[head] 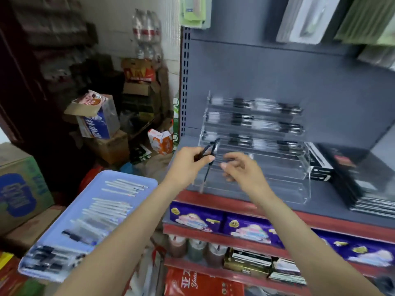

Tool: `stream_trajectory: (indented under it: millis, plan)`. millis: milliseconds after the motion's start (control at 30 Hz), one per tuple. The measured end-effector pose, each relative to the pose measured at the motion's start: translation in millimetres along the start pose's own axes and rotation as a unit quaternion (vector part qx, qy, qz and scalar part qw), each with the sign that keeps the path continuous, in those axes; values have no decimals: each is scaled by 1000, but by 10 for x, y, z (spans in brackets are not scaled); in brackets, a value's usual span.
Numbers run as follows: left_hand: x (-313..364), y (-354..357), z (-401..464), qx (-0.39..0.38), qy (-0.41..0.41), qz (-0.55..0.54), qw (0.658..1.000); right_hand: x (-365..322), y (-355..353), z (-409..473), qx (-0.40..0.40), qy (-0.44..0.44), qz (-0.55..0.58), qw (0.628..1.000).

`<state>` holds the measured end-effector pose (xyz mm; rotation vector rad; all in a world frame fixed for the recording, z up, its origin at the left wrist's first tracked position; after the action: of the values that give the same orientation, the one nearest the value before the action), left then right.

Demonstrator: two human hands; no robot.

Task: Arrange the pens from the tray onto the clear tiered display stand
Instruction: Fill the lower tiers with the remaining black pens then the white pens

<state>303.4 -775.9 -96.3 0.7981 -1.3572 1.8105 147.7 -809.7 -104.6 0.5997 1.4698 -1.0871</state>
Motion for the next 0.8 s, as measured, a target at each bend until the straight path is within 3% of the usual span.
stream_trajectory:
  millis: [167,300,400,500,667,800]
  plan:
    - [330,325,222,-51,17,178,983,-62,-562,91,7,-50,66,997]
    - [404,394,306,-24,19,195,980,4,-706,152,36,-64,126,989]
    - [348,309,332,10,2,180,984,76,-909,223,103,-73,195,973]
    - [241,263,345,-15,-14,222,975,200,-1048,320,164,-61,215,961]
    - [141,228,327,20,-26,225,974,425,-927,477,162,-44,86,982]
    - [132,144,301,84,-15,180,980,476,-902,569,132,-44,-144,980]
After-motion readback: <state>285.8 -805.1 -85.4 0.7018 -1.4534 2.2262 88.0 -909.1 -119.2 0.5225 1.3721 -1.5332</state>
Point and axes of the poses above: each hand's wrist, its own z-axis towards the middle knuckle, its own y-axis out of the palm, x = y × z, the point moved 3 cm from there along z, towards the middle knuckle, and after that the axes turned 7 degrees about -x, right-handed, at the moved point
